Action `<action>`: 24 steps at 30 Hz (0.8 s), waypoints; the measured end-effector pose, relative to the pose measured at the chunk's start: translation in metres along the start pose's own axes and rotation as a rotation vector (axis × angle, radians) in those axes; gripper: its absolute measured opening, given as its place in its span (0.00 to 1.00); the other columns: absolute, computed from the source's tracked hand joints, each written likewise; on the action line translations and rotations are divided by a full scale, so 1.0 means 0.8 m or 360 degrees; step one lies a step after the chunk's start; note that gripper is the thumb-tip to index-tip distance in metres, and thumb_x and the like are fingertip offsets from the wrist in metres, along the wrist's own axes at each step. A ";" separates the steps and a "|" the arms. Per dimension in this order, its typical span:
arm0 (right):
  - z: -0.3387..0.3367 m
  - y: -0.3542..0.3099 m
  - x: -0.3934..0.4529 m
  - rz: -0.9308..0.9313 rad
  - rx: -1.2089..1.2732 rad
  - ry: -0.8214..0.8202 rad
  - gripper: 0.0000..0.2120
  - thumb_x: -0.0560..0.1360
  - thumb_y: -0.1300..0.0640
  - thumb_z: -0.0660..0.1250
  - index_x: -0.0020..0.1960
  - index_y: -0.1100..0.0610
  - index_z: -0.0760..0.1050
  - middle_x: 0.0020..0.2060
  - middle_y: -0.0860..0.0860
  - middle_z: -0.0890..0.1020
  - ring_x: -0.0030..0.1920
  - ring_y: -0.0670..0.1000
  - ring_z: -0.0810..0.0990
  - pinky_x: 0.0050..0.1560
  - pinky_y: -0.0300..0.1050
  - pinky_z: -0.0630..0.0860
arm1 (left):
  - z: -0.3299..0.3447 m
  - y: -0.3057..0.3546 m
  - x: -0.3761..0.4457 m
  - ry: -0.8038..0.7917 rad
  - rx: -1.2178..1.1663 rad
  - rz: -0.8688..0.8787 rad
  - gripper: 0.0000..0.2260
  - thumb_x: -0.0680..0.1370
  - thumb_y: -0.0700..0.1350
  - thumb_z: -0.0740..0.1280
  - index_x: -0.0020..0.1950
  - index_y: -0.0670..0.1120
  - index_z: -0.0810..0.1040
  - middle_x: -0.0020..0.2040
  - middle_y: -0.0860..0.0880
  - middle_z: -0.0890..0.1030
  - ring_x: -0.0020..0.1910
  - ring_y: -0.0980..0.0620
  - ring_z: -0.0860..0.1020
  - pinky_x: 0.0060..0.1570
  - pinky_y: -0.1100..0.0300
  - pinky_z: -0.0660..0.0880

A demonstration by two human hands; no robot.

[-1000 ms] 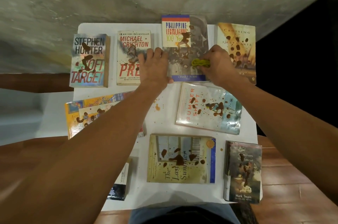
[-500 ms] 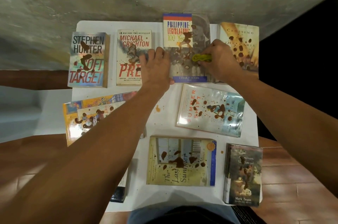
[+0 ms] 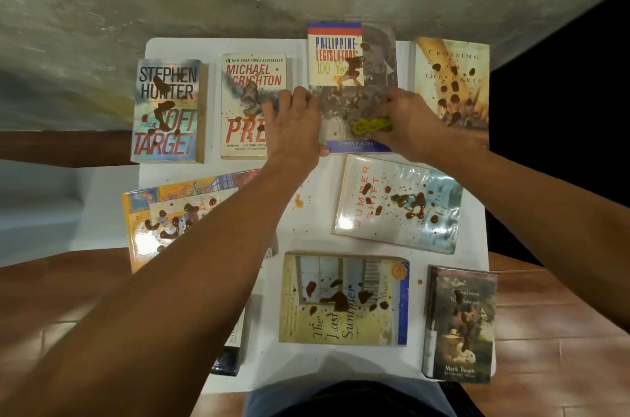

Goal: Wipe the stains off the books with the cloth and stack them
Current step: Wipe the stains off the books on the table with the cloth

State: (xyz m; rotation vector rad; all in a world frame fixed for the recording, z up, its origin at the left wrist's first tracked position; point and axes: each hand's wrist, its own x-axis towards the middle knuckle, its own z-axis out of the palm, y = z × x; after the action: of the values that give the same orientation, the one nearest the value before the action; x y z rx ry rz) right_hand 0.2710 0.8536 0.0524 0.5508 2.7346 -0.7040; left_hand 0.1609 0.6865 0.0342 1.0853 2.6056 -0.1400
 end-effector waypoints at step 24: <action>0.024 -0.035 0.006 -0.0147 -0.0044 0.0019 0.12 0.73 0.57 0.75 0.55 0.59 0.84 0.55 0.57 0.78 0.52 0.59 0.79 0.54 0.53 0.77 | -0.001 -0.001 -0.001 -0.0003 -0.0026 -0.0017 0.34 0.70 0.58 0.77 0.71 0.49 0.69 0.67 0.46 0.68 0.68 0.44 0.65 0.67 0.46 0.61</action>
State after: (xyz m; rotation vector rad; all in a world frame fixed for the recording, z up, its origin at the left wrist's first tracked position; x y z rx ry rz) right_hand 0.2583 0.8226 0.0461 0.4262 2.7914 -0.6858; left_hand 0.1608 0.6854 0.0350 1.0653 2.6066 -0.1215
